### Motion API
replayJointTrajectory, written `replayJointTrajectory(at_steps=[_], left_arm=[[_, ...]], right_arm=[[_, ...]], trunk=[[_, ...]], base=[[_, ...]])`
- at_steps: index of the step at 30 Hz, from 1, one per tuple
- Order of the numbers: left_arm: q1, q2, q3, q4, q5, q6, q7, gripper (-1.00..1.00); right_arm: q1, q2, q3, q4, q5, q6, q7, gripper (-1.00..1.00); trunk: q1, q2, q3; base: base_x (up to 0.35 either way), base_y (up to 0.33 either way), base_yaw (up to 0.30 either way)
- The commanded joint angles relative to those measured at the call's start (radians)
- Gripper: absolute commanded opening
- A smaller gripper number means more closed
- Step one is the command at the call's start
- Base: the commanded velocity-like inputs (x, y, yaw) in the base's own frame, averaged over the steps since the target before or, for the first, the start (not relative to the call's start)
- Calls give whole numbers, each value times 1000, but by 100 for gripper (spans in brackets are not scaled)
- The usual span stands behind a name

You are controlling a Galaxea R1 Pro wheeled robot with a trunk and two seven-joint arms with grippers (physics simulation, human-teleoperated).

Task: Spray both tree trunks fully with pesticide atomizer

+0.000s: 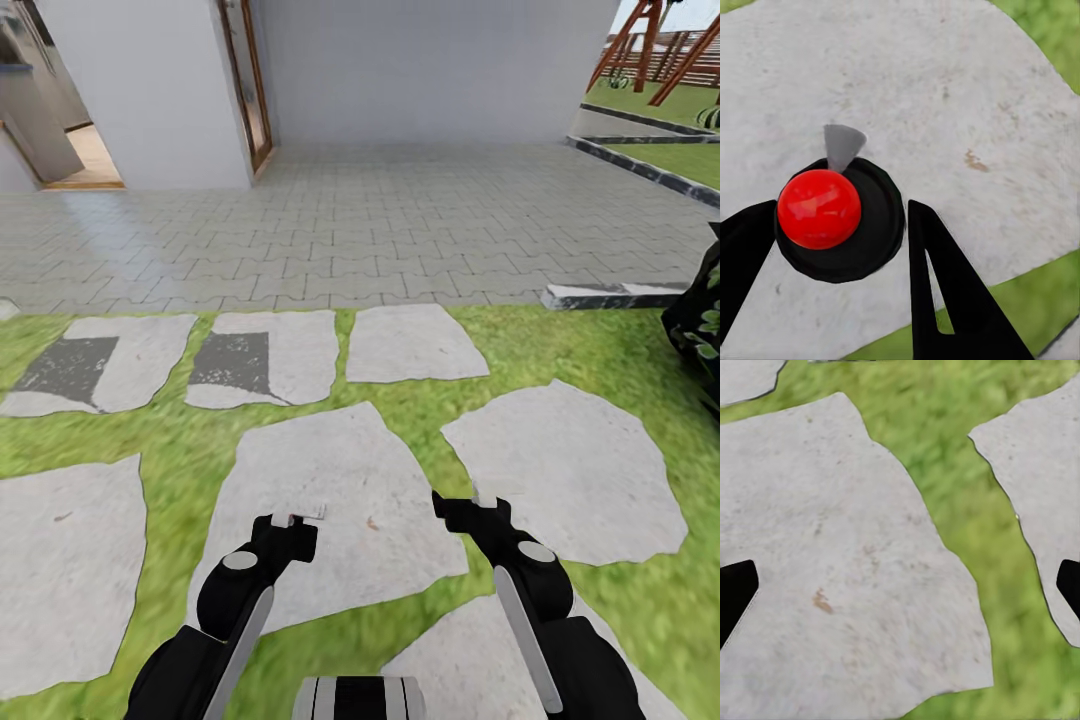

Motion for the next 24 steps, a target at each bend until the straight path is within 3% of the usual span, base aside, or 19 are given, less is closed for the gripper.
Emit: replayJointTrajectory(at_steps=[1,24], left_arm=[[-1,0,-1,-1,7,4,8,-100],[-1,0,-10,-1,7,4,8,-100]], right_arm=[[0,0,1,-1,-11,4,-10,100],[0,0,1,-1,-10,4,-10,100]], trunk=[[0,0,1],[0,0,24]], base=[[0,0,222],[0,0,247]])
